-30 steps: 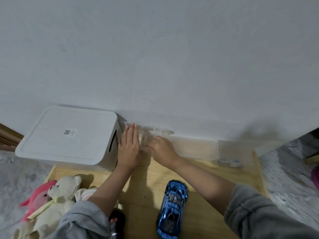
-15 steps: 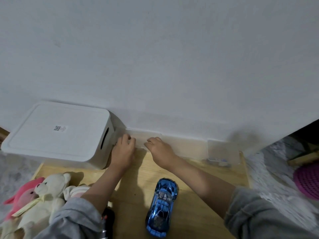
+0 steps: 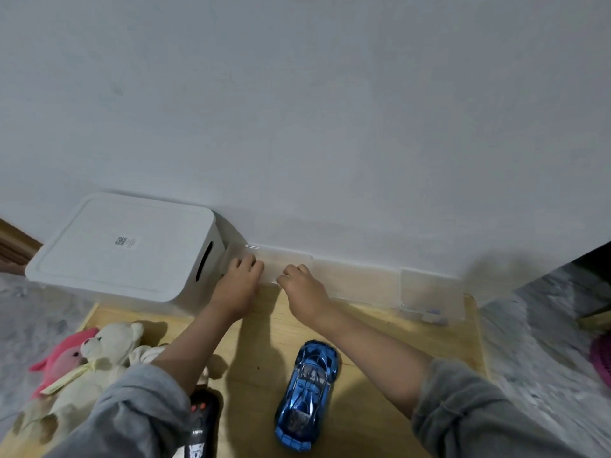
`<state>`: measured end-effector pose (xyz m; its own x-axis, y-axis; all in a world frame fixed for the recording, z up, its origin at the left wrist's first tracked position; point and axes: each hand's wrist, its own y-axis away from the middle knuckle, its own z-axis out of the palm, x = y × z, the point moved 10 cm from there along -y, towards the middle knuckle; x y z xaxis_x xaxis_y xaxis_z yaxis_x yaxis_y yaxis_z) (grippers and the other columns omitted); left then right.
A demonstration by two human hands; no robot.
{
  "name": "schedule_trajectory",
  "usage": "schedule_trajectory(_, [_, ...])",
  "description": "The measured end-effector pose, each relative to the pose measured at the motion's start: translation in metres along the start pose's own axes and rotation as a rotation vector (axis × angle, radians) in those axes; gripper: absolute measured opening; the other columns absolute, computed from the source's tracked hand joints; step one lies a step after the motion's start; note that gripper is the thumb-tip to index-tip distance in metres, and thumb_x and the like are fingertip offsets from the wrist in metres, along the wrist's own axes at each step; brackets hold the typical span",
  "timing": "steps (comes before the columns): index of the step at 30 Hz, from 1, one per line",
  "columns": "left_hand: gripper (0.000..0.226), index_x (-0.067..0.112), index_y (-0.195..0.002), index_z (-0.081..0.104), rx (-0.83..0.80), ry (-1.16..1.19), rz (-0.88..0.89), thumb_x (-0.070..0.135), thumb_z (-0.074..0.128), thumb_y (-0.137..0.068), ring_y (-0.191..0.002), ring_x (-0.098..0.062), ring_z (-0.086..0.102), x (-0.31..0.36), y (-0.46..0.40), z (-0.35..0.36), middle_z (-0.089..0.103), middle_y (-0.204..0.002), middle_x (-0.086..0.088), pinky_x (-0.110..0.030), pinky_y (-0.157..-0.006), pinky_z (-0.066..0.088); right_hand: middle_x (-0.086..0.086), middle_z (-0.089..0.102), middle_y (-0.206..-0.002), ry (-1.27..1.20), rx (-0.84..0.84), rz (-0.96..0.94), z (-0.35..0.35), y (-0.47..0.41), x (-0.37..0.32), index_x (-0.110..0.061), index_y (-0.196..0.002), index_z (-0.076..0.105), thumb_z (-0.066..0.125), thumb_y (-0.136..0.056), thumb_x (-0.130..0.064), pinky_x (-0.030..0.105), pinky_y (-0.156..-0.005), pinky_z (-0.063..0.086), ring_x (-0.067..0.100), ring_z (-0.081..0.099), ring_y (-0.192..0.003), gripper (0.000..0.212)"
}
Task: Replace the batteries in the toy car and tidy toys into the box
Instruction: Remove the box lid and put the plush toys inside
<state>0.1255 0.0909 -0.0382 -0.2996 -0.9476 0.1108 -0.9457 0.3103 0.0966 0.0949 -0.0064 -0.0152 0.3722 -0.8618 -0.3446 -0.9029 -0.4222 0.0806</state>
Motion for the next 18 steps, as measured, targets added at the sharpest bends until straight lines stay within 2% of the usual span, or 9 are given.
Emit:
schedule_trajectory(3, [0.044, 0.011, -0.129, 0.043, -0.078, 0.039, -0.032, 0.009, 0.053, -0.087, -0.116, -0.028, 0.042, 0.006, 0.013, -0.006, 0.04, -0.133, -0.008, -0.04, -0.091, 0.049, 0.011, 0.051, -0.122, -0.074, -0.053, 0.058, 0.001, -0.001, 0.004, -0.005, -0.123, 0.056, 0.046, -0.08, 0.011, 0.042, -0.088, 0.048, 0.029, 0.043, -0.116, 0.047])
schedule_trajectory(5, [0.047, 0.008, -0.134, 0.043, 0.035, 0.121, -0.017, 0.011, 0.053, -0.088, -0.121, -0.031, 0.044, 0.014, 0.029, -0.032, 0.043, -0.136, -0.011, -0.041, -0.099, 0.044, 0.01, 0.049, -0.131, -0.157, -0.023, 0.117, -0.006, 0.001, 0.002, -0.008, -0.132, 0.05, 0.048, -0.082, 0.008, 0.038, -0.098, 0.044, 0.027, 0.042, -0.123, 0.052])
schedule_trajectory(8, [0.042, 0.003, -0.124, 0.054, 0.309, 0.219, 0.045, 0.012, 0.062, -0.084, -0.113, -0.035, 0.052, 0.014, 0.058, -0.084, 0.053, -0.127, -0.016, -0.044, -0.089, 0.049, 0.006, 0.05, -0.134, -0.333, 0.134, 0.21, -0.029, 0.01, -0.011, -0.01, -0.134, 0.05, 0.044, -0.09, 0.001, 0.031, -0.104, 0.039, 0.02, 0.044, -0.126, 0.046])
schedule_trajectory(11, [0.039, 0.003, -0.116, 0.059, 0.53, 0.331, 0.004, 0.009, 0.069, -0.079, -0.11, -0.035, 0.054, -0.02, 0.081, -0.126, 0.054, -0.122, -0.018, -0.042, -0.082, 0.052, 0.007, 0.056, -0.128, -0.513, 0.302, 0.26, -0.051, 0.016, -0.042, -0.009, -0.129, 0.055, 0.044, -0.092, -0.005, 0.025, -0.099, 0.042, 0.02, 0.054, -0.118, 0.038])
schedule_trajectory(15, [0.042, 0.004, -0.12, 0.057, 0.637, 0.415, -0.178, 0.013, 0.068, -0.08, -0.118, -0.038, 0.047, -0.108, 0.099, -0.154, 0.047, -0.13, -0.022, -0.045, -0.093, 0.045, 0.008, 0.059, -0.126, -0.676, 0.392, 0.348, -0.054, 0.001, -0.092, -0.008, -0.128, 0.055, 0.051, -0.092, -0.011, 0.02, -0.09, 0.043, 0.018, 0.058, -0.112, 0.036])
schedule_trajectory(18, [0.05, 0.002, -0.126, 0.054, 0.608, 0.423, -0.357, 0.023, 0.067, -0.083, -0.123, -0.043, 0.041, -0.187, 0.107, -0.159, 0.044, -0.133, -0.028, -0.054, -0.099, 0.041, 0.012, 0.055, -0.125, -0.677, 0.391, 0.438, -0.044, -0.02, -0.13, -0.007, -0.126, 0.051, 0.055, -0.09, -0.017, 0.03, -0.095, 0.045, 0.025, 0.053, -0.116, 0.038])
